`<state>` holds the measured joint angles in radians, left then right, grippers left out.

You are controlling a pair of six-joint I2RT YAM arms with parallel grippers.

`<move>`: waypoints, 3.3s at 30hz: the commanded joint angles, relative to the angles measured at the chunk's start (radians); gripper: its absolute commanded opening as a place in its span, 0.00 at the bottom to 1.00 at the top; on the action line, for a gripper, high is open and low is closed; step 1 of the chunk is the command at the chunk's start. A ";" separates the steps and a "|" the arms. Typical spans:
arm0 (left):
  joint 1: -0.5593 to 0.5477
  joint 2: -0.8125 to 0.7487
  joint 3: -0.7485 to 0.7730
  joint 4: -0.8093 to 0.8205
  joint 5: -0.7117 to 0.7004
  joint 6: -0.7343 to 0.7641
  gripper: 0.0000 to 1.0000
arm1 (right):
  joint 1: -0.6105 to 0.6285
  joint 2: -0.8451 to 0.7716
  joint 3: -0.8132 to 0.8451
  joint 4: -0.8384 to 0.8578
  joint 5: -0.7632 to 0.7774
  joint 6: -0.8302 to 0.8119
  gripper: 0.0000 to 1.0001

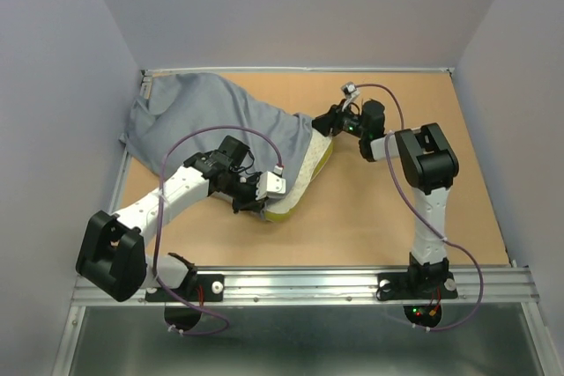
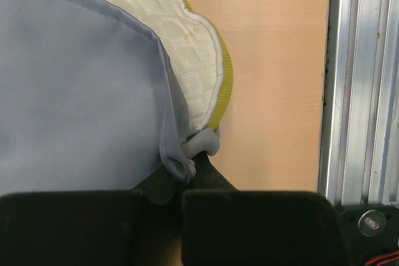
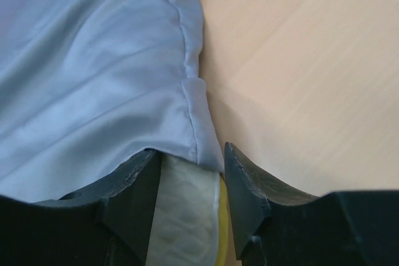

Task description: Put the pillow into the pillowcase

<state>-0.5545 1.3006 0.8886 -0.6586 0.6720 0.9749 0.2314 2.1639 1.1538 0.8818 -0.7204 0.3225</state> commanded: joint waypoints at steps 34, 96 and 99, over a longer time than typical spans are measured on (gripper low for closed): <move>0.206 -0.271 0.559 0.695 -0.310 -0.955 0.00 | -0.307 -0.646 0.530 -0.912 0.082 0.021 0.01; 0.705 -0.091 0.073 0.332 0.003 -0.981 0.00 | -0.135 -0.929 0.212 -1.830 0.708 -0.536 0.01; 0.708 0.113 0.072 0.309 0.003 -0.860 0.00 | -0.135 -0.860 0.147 -1.788 0.693 -0.522 0.01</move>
<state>0.0860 1.1946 1.0092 -0.1768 0.9268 -0.1543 0.1905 1.2045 1.3899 -0.9150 -0.2188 -0.2012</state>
